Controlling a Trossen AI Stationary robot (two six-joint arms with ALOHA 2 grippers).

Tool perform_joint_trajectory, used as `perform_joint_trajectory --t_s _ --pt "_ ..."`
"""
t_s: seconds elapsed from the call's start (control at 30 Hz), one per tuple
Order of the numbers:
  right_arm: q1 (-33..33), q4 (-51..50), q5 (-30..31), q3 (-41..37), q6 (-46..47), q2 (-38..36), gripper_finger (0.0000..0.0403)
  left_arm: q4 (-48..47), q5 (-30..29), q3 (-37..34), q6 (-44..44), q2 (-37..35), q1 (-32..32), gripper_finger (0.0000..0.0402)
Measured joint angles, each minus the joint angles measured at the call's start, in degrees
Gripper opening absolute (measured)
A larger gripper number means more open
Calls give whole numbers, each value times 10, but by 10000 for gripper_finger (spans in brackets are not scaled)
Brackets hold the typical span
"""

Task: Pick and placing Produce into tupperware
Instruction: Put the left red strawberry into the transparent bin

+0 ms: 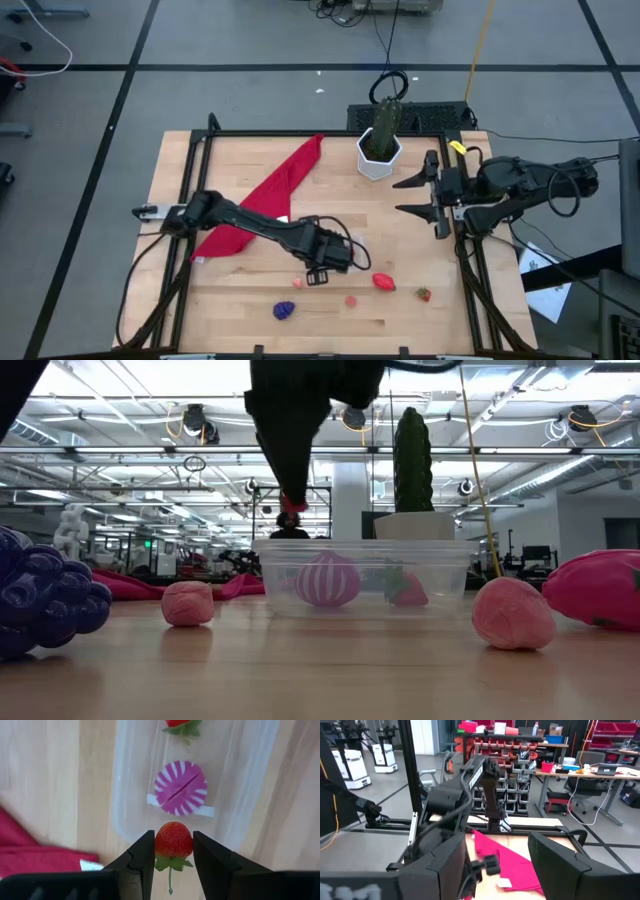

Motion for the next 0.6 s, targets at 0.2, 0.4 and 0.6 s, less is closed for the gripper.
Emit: perform_joint_trajectory --t_s 0.2,0.4,0.6 --pt "0 0 0 0 0 -9 208 14 -1 11 31 25 7 120" --pt "0 0 0 0 2 -3 208 62 -1 11 62 24 9 120" --pt "0 11 0 0 2 -2 208 76 0 11 74 24 10 120"
